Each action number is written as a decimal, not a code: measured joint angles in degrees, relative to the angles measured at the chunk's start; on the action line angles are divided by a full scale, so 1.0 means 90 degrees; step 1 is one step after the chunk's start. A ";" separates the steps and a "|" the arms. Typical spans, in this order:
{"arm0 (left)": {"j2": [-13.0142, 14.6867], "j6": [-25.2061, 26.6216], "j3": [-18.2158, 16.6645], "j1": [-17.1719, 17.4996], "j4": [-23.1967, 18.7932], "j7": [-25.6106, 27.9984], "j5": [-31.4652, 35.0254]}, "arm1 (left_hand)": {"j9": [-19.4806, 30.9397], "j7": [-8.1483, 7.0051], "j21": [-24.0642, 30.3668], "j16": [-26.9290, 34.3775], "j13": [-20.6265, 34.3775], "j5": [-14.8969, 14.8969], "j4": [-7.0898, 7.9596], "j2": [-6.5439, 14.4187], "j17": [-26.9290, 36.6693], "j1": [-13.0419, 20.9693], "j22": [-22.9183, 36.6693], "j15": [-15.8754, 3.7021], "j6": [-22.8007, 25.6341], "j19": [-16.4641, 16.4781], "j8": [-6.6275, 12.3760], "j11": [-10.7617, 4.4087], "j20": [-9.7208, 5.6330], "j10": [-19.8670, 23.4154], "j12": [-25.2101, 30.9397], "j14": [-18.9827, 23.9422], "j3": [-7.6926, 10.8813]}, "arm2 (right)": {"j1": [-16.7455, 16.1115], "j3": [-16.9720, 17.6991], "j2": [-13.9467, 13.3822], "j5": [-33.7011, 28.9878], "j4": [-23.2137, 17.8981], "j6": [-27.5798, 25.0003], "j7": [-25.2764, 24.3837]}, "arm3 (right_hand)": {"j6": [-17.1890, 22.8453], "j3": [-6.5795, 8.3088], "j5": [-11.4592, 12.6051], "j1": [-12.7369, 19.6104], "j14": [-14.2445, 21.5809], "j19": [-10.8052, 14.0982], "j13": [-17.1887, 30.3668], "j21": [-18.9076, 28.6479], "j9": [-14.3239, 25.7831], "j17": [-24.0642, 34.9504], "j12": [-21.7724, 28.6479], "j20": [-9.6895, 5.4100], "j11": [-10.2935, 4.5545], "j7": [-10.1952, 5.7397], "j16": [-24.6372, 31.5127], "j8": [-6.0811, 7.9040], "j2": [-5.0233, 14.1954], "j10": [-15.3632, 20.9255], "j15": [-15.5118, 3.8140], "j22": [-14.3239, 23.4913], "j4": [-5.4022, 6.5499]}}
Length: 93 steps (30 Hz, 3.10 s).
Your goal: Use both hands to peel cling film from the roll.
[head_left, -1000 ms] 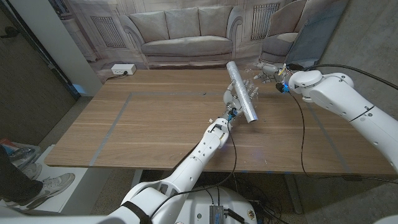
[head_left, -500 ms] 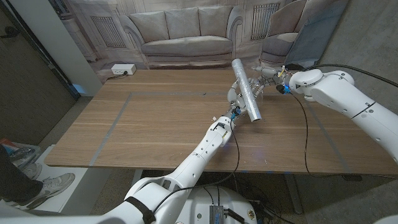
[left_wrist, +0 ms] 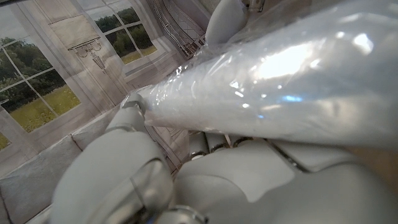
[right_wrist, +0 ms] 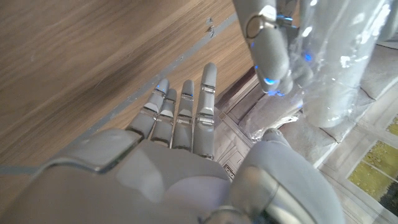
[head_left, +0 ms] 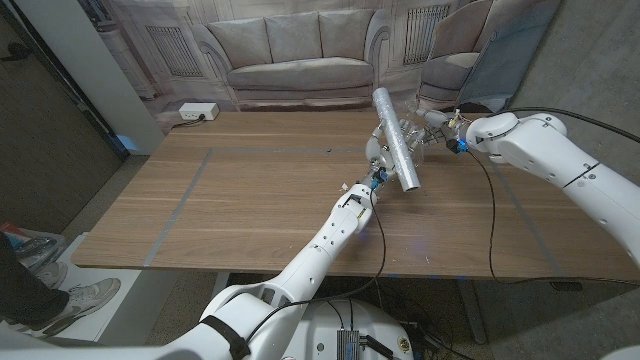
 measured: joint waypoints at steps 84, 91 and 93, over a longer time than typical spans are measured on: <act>0.0140 0.0065 0.0177 0.0184 -0.0070 0.0352 0.0406 | -0.0134 -0.0427 -0.0180 -0.0168 0.0178 0.0051 0.0271 -0.0127 0.0206 -0.0476 0.0031 0.0113 -0.2146 -0.1106 -0.0809 0.0040 0.0240 -0.1452 -0.0202 -0.1390 -0.0327 | -0.0675 0.0781 -0.0198 0.1898 0.0465 0.1634 0.0673 | 0.0937 0.1895 0.0098 0.3981 0.0411 0.0465 -0.0041 0.0243 0.0635 -0.0057 0.0105 -0.0557 -0.0967 -0.0519 -0.0002 0.0847 0.0540 0.0775 -0.0959 0.0045 -0.1593; 0.0197 0.0038 0.0227 0.0306 -0.0319 0.0500 0.0412 | -0.0137 -0.0369 -0.0180 -0.0167 0.0207 0.0051 0.0282 -0.0125 0.0206 -0.0477 0.0031 0.0112 -0.2248 -0.1105 -0.0855 0.0070 0.0239 -0.1545 -0.0202 -0.1458 -0.0337 | -0.0716 0.0803 -0.0264 0.1793 0.0331 0.1497 0.0331 | 0.0937 0.1921 0.0098 0.3981 0.0439 0.0489 -0.0041 0.0283 0.0666 -0.0057 0.0105 -0.0581 -0.0957 -0.0519 -0.0002 0.0846 0.0540 0.0786 -0.0964 0.0044 -0.1566; 0.0211 0.0038 0.0237 0.0319 -0.0352 0.0522 0.0412 | -0.0137 -0.0368 -0.0180 -0.0167 0.0208 0.0051 0.0298 -0.0124 0.0236 -0.0479 0.0031 0.0147 -0.2248 -0.1105 -0.0867 0.0079 0.0239 -0.1610 -0.0202 -0.1491 -0.0353 | -0.0722 0.0811 -0.0283 0.1776 0.0298 0.1467 0.0276 | 0.0937 0.1921 0.0098 0.3981 0.0439 0.0489 -0.0041 0.0283 0.0666 -0.0057 0.0104 -0.0581 -0.0957 -0.0519 -0.0002 0.0846 0.0540 0.0786 -0.0964 0.0044 -0.1567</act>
